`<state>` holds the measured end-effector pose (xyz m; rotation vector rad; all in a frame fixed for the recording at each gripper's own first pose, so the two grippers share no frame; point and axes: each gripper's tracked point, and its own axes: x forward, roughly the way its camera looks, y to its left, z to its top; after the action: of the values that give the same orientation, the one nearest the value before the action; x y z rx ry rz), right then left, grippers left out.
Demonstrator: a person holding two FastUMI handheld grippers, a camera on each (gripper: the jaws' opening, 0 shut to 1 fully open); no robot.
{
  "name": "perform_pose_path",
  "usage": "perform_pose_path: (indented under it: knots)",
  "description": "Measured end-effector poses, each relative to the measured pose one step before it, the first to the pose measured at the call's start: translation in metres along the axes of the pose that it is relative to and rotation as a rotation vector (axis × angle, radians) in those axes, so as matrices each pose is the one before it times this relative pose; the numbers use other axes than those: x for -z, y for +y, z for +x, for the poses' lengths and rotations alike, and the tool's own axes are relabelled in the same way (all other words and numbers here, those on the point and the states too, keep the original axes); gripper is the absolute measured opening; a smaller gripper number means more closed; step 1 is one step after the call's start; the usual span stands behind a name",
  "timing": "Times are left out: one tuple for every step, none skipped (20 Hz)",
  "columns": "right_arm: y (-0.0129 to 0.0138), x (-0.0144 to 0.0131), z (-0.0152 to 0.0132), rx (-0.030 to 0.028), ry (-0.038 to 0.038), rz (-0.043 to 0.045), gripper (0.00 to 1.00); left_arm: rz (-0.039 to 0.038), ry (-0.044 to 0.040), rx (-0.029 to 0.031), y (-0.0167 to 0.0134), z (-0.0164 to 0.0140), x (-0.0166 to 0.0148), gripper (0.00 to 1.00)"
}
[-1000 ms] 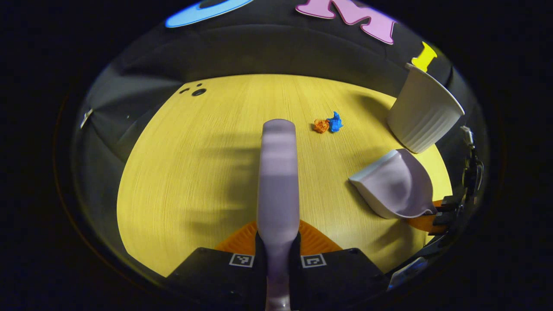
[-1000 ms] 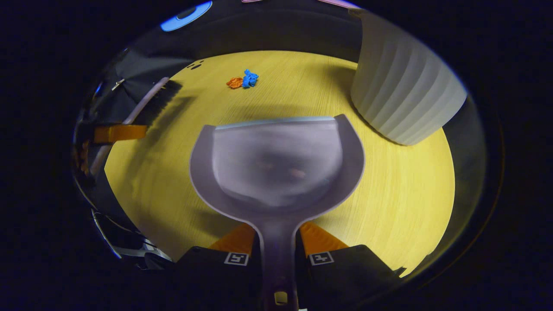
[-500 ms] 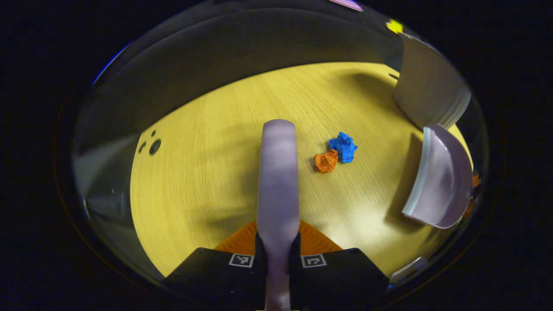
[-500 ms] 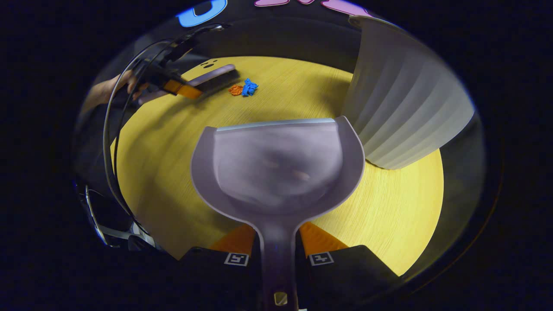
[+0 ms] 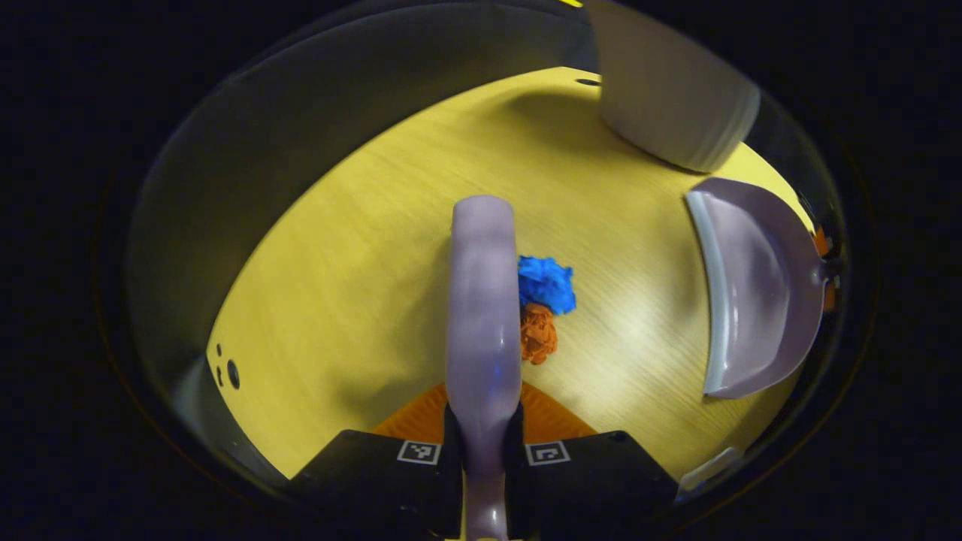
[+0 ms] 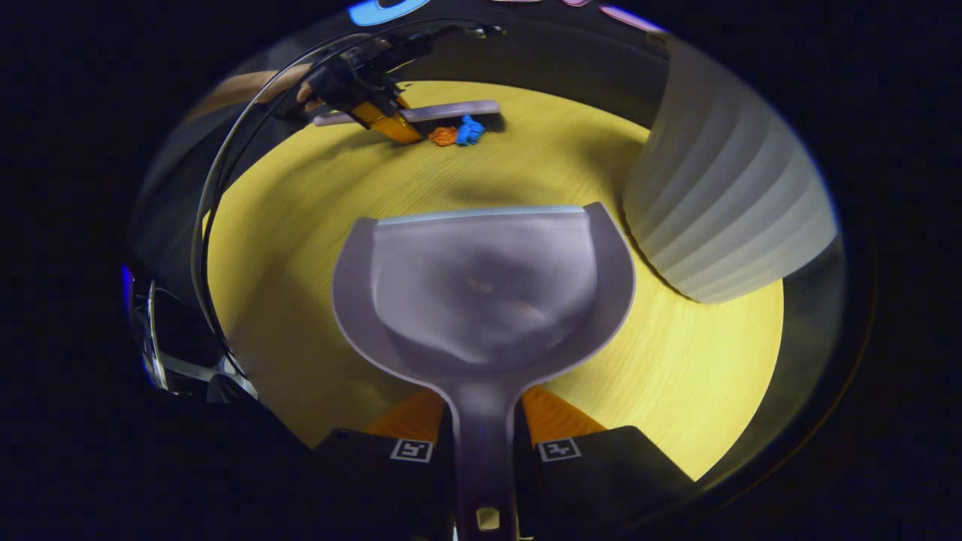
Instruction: Pick up the small broom and dustpan from the desktop, sweep the trash into the dustpan with the broom, and then empty the trash into the garbage bin.
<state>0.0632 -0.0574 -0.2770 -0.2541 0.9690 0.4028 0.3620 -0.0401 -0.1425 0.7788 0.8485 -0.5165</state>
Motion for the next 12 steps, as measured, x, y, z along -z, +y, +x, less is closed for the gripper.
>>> perform_pose_path:
  knots:
    - [0.00404, -0.00050, -0.00376, -0.00631, -0.00132, -0.00492, 0.36, 0.02708, -0.00070, 0.03527, -0.01131, -0.00157, -0.00067, 0.25]
    - [0.00417, -0.00050, -0.00227, -0.00548, 0.00030, -0.00090, 0.36, 0.01778, -0.00314, 0.03976, -0.01118, -0.00018, -0.00136, 0.27]
    - [0.00140, -0.00096, -0.00231, -0.00191, 0.00255, -0.00184, 0.36, 0.01535, -0.00404, 0.04346, -0.01438, -0.00068, -0.00141, 0.27]
    - [-0.00364, -0.00171, -0.00121, 0.00083, 0.00089, -0.00129, 0.35, 0.01503, -0.00071, 0.03940, -0.01638, 0.00118, -0.00163, 0.27]
    - [-0.00314, 0.00237, -0.00084, 0.00017, -0.00161, -0.00126, 0.35, 0.01700, 0.00475, 0.02995, -0.01378, 0.00043, -0.00207, 0.27]
    - [-0.00100, 0.00275, -0.00065, 0.00186, -0.00157, -0.00184, 0.36, 0.02357, 0.00040, 0.01961, -0.01395, -0.00038, -0.00395, 0.27]
    - [0.00120, 0.00276, 0.00274, 0.00204, -0.00192, -0.00135, 0.36, 0.01149, 0.01046, 0.02255, -0.00776, -0.00126, 0.00520, 0.29]
    - [0.00034, 0.00182, 0.00127, 0.00191, -0.00125, -0.00297, 0.36, 0.00228, 0.00541, 0.02597, -0.01568, -0.00021, -0.00107, 0.27]
    - [0.00023, 0.00381, 0.00117, -0.00033, -0.00037, -0.00608, 0.36, -0.00940, 0.00374, 0.03092, -0.02361, 0.00191, -0.00383, 0.27]
    - [-0.00123, 0.00117, -0.00016, 0.00176, -0.00771, -0.00812, 0.36, -0.01417, 0.00416, 0.03421, -0.01887, 0.00288, -0.00122, 0.27]
    - [-0.00068, 0.00197, 0.00195, -0.00135, -0.00698, -0.00559, 0.36, -0.01464, 0.00724, 0.03600, -0.01881, 0.00104, -0.00234, 0.27]
    - [-0.00033, 0.00084, 0.00073, 0.00007, -0.00544, -0.00061, 0.35, -0.00873, 0.00296, 0.02129, -0.01472, 0.00182, -0.00048, 0.27]
